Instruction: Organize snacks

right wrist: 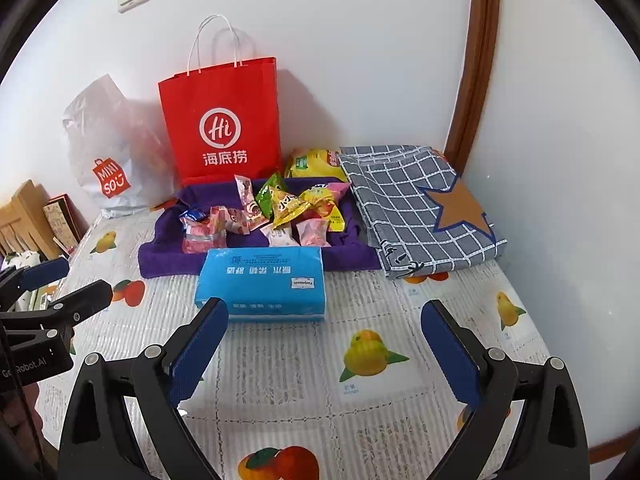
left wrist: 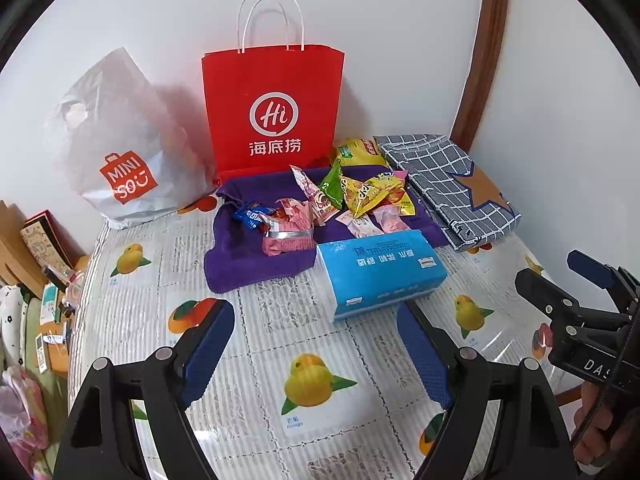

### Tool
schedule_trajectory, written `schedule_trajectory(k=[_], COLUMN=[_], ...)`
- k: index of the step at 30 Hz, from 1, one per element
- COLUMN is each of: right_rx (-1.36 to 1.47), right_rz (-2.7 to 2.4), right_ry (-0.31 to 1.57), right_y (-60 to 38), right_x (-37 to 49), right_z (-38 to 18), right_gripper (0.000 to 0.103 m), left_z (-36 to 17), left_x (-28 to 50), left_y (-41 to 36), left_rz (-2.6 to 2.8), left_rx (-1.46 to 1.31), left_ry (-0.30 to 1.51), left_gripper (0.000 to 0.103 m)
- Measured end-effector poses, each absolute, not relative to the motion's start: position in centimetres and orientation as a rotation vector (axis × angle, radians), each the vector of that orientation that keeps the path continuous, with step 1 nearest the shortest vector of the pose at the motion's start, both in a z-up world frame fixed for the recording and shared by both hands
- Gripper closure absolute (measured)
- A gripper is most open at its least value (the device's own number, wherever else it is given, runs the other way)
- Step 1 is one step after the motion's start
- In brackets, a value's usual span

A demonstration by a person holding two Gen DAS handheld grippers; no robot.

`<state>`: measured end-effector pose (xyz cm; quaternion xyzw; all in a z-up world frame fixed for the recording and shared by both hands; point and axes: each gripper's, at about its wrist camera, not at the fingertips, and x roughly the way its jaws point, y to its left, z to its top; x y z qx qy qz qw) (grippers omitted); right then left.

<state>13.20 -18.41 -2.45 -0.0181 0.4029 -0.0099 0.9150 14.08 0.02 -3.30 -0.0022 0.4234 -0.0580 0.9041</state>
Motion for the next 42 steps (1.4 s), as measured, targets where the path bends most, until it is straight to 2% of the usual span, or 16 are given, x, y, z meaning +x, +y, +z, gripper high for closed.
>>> schedule_trajectory(k=[42], right_rx=[-0.012], right_rz=[0.001], right_ry=[0.811], right_y=[-19.0], right_x=[12.1], right_z=[-2.0], right_gripper=[0.007], left_z=[-1.9], left_x=[13.8], left_y=[0.4], left_rz=[-0.071], left_rx=[-0.007], left_ry=[0.861], left_gripper=[0.021])
